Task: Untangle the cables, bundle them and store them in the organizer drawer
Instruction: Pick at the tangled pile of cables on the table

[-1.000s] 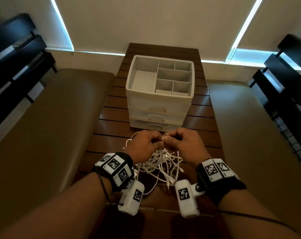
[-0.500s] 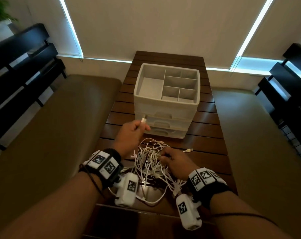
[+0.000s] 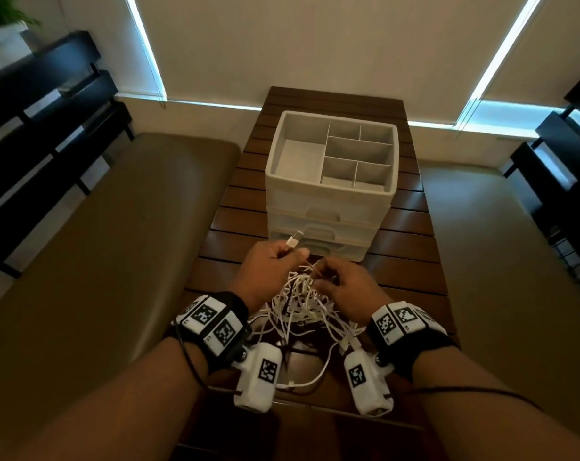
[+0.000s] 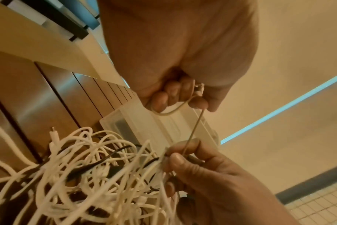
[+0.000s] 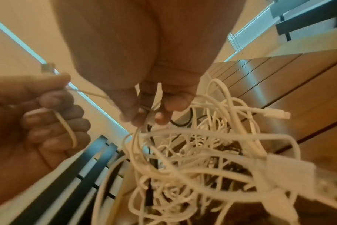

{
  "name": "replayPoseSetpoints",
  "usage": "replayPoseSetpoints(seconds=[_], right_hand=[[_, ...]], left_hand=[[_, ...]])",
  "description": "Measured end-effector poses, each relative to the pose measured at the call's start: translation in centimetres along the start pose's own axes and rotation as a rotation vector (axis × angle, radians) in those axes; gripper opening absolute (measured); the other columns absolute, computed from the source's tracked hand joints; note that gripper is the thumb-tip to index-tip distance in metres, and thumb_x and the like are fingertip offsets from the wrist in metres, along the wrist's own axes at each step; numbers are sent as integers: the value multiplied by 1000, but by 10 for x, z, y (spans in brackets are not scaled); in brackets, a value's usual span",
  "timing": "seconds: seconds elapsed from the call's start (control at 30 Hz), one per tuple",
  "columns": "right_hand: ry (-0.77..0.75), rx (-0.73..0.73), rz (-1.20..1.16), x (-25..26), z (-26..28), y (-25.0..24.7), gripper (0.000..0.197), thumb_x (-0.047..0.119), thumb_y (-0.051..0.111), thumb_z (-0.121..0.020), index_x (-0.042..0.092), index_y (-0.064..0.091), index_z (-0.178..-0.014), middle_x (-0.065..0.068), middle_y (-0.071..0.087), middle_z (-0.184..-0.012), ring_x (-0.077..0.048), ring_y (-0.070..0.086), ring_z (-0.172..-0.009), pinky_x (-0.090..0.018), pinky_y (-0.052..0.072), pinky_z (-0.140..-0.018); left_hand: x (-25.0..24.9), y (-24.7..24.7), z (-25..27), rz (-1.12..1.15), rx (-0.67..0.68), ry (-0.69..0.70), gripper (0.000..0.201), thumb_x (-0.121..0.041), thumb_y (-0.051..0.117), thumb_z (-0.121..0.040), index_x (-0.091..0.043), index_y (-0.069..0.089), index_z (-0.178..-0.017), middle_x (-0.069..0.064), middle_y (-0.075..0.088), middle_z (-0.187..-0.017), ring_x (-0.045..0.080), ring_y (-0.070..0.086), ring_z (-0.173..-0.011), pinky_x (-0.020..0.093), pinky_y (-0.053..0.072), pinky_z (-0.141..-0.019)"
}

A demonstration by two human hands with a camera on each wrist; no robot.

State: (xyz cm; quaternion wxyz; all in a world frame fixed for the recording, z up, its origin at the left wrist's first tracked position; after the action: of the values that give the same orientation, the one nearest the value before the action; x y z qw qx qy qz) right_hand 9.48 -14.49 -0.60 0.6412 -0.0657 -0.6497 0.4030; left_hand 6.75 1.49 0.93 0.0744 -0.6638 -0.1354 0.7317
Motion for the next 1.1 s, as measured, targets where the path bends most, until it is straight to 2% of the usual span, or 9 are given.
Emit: replayPoseSetpoints(seconds=[0.17,0.27,0.37,0.5,0.63,0.83,0.9,1.03,1.1], right_hand=[[-2,-116,-310,10,-3,-25,16,11,70,-84,23,67,-73,4,69,-72,-7,63,-68,-27,52,-70],[20,-118,-319,11,-6,-21,10,12,69,-85,18,67,-76,-4,72,-76,-21,68,-74,-39,56,-75],[-6,-164,-284,13,-6,-18,4,14,71,-84,15,67,-82,-5,71,-79,-21,67,-74,-38,56,-71],[77,-212,-452,-1,7,-12,34,19,82,-72,20,60,-98,-4,66,-95,-13,65,-84,-31,57,-72],[136,64,126,-25,13,17,14,32,68,-84,24,61,-93,4,66,-97,-17,65,-88,-30,51,-69],[381,-68,119,-79,8,-5,12,20,51,-93,17,61,-86,-8,68,-82,-28,65,-77,-38,52,-69],[335,-81,195,-68,9,-11,2,25,58,-90,23,59,-90,-3,67,-90,-22,65,-83,-29,47,-67],[-14,-115,39,-14,6,-6,52,32,75,-71,32,56,-120,14,59,-112,-5,55,-101,-24,45,-86],[-47,-37,-93,-1,-1,6,38,33,70,-81,33,60,-118,11,64,-109,-6,59,-97,-27,49,-85]], left_hand=[[-7,-17,-4,-385,-102,129,17,-31,66,-90,-26,66,-73,-8,62,-65,7,56,-60,24,42,-60],[-18,-8,-1,-236,-33,135,11,-38,67,-88,-29,71,-92,-8,70,-80,7,65,-73,24,51,-67],[-24,16,0,-447,188,135,28,-40,64,-90,-19,65,-71,-2,60,-62,13,52,-54,30,41,-54],[-26,10,-8,-204,111,59,33,-29,56,-97,-12,63,-69,2,56,-63,9,46,-53,21,39,-52],[-33,1,-15,-190,76,83,37,-31,56,-96,-6,64,-70,2,57,-64,10,50,-59,25,41,-60],[-30,-38,-20,-253,-149,112,27,-21,57,-96,-16,66,-71,-14,50,-54,-8,47,-47,6,32,-47],[-23,-39,-20,-252,-144,88,26,-19,57,-96,-16,67,-73,-12,53,-57,-9,48,-48,7,33,-48],[-20,-13,-18,-229,120,46,25,-24,55,-97,-16,73,-81,2,71,-80,12,66,-75,28,52,-73],[-28,-2,-15,-164,200,56,26,-22,54,-98,-13,72,-82,5,72,-82,16,67,-78,34,53,-79]])
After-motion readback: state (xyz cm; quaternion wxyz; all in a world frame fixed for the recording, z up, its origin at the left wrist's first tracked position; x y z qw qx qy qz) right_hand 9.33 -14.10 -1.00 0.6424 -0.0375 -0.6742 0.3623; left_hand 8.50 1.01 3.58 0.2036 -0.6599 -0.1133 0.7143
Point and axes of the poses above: each hand's wrist, its own z-axis away from the middle knuckle, its own y-axis out of the palm, x = y × z, the point moved 5 cm from there along -z, towards the middle knuckle
